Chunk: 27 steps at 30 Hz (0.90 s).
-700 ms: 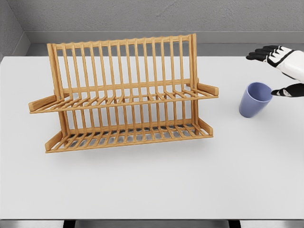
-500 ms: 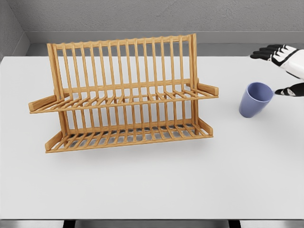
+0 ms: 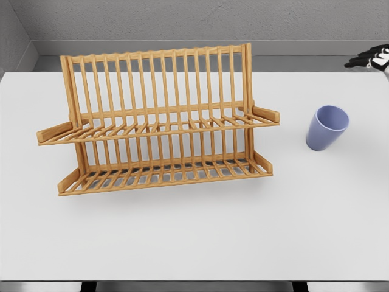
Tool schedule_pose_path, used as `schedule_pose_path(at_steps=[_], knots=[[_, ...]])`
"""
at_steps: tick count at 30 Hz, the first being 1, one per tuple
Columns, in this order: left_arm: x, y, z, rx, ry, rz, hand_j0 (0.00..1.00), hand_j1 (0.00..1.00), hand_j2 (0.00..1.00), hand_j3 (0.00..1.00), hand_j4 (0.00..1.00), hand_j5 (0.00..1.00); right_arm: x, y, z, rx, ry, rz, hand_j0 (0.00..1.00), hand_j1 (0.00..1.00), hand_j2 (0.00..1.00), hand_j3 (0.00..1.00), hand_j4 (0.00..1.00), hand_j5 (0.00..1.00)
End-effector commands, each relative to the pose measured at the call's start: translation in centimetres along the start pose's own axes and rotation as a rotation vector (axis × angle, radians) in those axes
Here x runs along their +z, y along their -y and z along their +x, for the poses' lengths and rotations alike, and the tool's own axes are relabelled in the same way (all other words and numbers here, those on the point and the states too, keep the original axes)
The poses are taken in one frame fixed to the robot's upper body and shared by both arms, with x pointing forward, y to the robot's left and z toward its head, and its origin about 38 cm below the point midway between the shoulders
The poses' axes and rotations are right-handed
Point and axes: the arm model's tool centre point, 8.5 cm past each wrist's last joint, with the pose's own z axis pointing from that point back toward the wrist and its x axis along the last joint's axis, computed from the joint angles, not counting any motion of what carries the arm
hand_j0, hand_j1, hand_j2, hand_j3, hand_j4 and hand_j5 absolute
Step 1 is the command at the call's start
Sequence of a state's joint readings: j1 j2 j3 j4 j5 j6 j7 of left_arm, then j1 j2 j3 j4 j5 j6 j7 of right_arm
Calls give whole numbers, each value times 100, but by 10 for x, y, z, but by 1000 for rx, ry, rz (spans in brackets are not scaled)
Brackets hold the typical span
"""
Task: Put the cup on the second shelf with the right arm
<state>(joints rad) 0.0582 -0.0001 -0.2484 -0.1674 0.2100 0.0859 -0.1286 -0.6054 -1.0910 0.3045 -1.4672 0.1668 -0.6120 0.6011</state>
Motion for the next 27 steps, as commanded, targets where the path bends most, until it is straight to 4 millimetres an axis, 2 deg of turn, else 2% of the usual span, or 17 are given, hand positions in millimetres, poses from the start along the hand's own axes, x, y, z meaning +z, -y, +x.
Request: schedule_pose_path(at_steps=[1,3,6,8,12,15,17,21,24,27], knots=[[0,0,0,0,0,0,100,100,100,100,100,100,-40,-60,13,-100,78,132,100,100,100,100,100,100],[0,0,0,0,0,0,100,100,100,100,100,100,-45,-64,14,-102,87,150,100,100,100,100,100,100],[0,0,0,0,0,0,100,100,100,100,100,100,-34,-70,-2,-121,34,169,100,100,100,100,100,100],[0,0,0,0,0,0,100,100,100,100,100,100,-33,-58,-4,-103,29,147,100,100,100,100,100,100],[0,0,0,0,0,0,100,100,100,100,100,100,-45,-67,0,-126,48,149,100,100,100,100,100,100],[0,0,0,0,0,0,100,100,100,100,100,100,-58,-85,3,-153,65,192,100,100,100,100,100,100],[0,0,0,0,0,0,100,100,100,100,100,100,-58,-93,0,-168,56,212,100,100,100,100,100,100],[0,0,0,0,0,0,100,100,100,100,100,100,-59,-101,-8,-190,30,220,100,100,100,100,100,100],[0,0,0,0,0,0,100,100,100,100,100,100,-73,-103,-8,-189,36,233,100,100,100,100,100,100],[0,0,0,0,0,0,100,100,100,100,100,100,-73,-104,-10,-192,30,241,100,100,100,100,100,100]])
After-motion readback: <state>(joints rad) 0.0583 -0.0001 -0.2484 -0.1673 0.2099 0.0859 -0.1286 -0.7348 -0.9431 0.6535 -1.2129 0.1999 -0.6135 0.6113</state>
